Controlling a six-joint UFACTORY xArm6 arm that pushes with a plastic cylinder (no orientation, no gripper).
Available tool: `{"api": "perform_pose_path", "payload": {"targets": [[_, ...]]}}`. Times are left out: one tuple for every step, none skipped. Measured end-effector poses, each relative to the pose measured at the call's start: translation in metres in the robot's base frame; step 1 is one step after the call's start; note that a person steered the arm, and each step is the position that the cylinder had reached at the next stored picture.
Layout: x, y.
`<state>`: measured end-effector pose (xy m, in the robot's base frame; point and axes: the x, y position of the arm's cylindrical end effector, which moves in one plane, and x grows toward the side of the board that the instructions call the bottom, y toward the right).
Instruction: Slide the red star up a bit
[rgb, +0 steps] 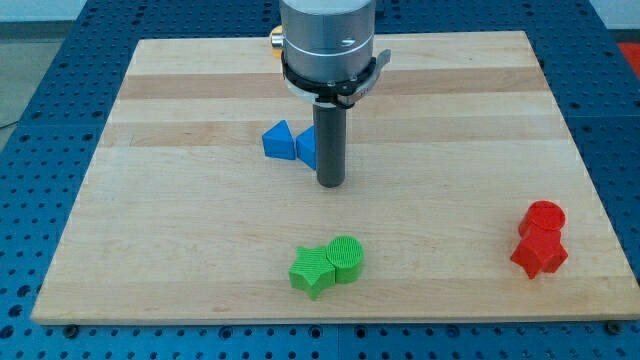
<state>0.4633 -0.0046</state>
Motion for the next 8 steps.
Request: {"api": "perform_pose_path", "payload": {"targets": [[-0.001,0.000],[-0.001,0.006],[0.003,0.087],[0.000,0.180],[-0.006,0.272],[-0.006,0.349],[0.003,0.349],[0.069,0.349]]}}
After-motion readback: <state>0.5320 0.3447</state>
